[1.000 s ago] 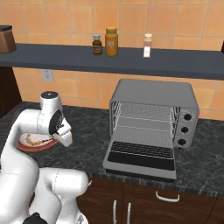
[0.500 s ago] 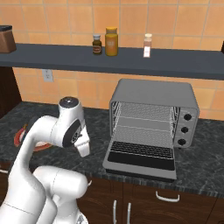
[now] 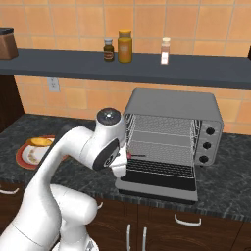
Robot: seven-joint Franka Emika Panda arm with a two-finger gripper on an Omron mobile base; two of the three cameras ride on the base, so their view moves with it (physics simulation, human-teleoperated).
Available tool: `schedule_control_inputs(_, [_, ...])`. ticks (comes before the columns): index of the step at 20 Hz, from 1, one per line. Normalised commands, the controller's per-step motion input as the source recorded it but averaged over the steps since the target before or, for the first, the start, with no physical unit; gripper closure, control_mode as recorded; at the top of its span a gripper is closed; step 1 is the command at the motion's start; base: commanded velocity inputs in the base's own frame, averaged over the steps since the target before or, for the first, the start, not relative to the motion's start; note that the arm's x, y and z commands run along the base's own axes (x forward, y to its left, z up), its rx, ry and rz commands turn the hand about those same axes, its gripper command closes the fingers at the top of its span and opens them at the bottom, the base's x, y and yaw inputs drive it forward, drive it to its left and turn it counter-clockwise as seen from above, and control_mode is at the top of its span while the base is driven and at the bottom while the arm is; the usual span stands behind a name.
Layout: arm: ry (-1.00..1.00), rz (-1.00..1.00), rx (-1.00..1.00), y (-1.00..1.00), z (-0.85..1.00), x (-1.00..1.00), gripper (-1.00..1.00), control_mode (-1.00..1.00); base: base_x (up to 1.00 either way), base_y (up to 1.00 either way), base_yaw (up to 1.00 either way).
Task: Pick up the kebab skewer and baguette bread, and place them inside the toaster oven. Close the toaster oven door and start by setting the timer.
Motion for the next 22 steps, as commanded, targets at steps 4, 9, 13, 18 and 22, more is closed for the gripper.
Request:
schedule_control_inputs(4, [-0.12,-0.10,0.01,-0.81,0.13,0.22,1.00,-1.00,0.00,0.00,0.00])
schedule_control_inputs(9, [-0.06,-0.03,0.01,-0.02,0.07,0.70,1.00,-1.00,0.00,0.00,0.00])
schedule_control_inputs(13, [0.00,0.00,0.05,-0.34,-0.14,0.67,1.00,-1.00,0.00,0.00,0.00])
schedule_control_inputs(18, [0.00,0.00,0.02,-0.26,-0.31,0.38,1.00,-1.00,0.00,0.00,0.00])
schedule_control_inputs(22, [0.00,0.00,0.02,-0.11,-0.27,0.46,1.00,-1.00,0.00,0.00,0.00])
